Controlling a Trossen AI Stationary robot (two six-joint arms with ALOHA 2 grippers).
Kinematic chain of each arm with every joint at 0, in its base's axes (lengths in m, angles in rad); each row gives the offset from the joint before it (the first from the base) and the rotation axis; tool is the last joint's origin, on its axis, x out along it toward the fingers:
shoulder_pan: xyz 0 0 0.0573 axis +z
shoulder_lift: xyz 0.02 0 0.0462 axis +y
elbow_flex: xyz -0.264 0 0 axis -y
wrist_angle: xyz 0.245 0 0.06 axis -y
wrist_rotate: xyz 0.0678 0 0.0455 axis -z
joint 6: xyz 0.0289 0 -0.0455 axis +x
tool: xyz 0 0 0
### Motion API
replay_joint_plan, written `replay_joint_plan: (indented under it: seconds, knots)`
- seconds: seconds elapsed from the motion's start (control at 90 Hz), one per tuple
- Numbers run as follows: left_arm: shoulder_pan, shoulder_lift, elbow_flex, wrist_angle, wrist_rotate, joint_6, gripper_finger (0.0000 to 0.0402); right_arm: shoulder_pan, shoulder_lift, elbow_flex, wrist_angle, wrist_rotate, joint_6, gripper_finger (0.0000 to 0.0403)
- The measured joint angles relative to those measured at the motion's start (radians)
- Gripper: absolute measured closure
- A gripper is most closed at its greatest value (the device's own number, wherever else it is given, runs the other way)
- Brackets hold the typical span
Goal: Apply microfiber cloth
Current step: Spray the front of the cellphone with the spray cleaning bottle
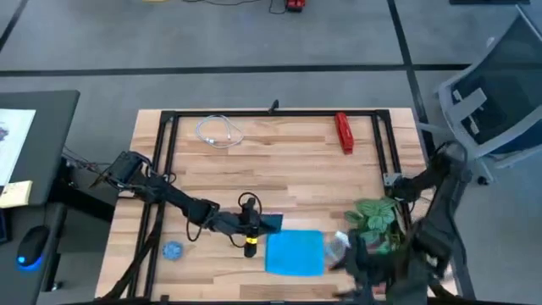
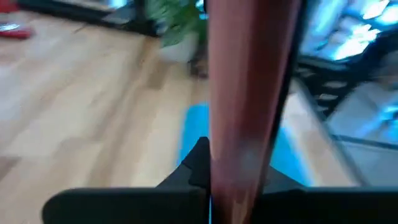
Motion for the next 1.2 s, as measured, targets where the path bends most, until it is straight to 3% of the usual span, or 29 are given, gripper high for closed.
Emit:
replay_joint_plan:
  seconds: [0.233, 0.356, 0.478, 0.7, 0.978, 1.056, 1.2]
  knots:
    - [0.0, 0.201, 0.242, -0.197, 0.132, 0.067, 0.0399, 0.018, 0.126, 0.076, 0.002, -0.032, 0.065, 0.0138]
    - [0.045, 0.316, 0.385, -0.322, 0.136, 0.083, 0.0399, 0.023, 0.14, 0.083, 0.012, -0.032, 0.071, 0.0138]
    - [0.095, 0.375, 0.45, -0.355, 0.135, 0.068, 0.0399, 0.035, 0.14, 0.084, 0.014, -0.026, 0.073, 0.0138]
    - [0.144, 0.365, 0.357, -0.329, 0.046, -0.033, 0.0399, 0.089, 0.138, 0.072, -0.066, 0.076, 0.172, 0.0138]
    - [0.172, 0.237, 0.152, -0.201, -0.055, -0.078, 0.0399, 0.215, 0.167, 0.07, -0.594, 0.154, 0.724, 0.0138]
    - [0.162, 0.202, 0.134, -0.211, -0.068, -0.064, 0.0399, 0.227, 0.173, 0.058, -0.626, 0.164, 0.744, 0.0138]
    - [0.137, 0.166, 0.137, -0.213, -0.082, -0.038, 0.0399, 0.214, 0.138, -0.029, -0.626, 0.29, 0.702, 0.0143]
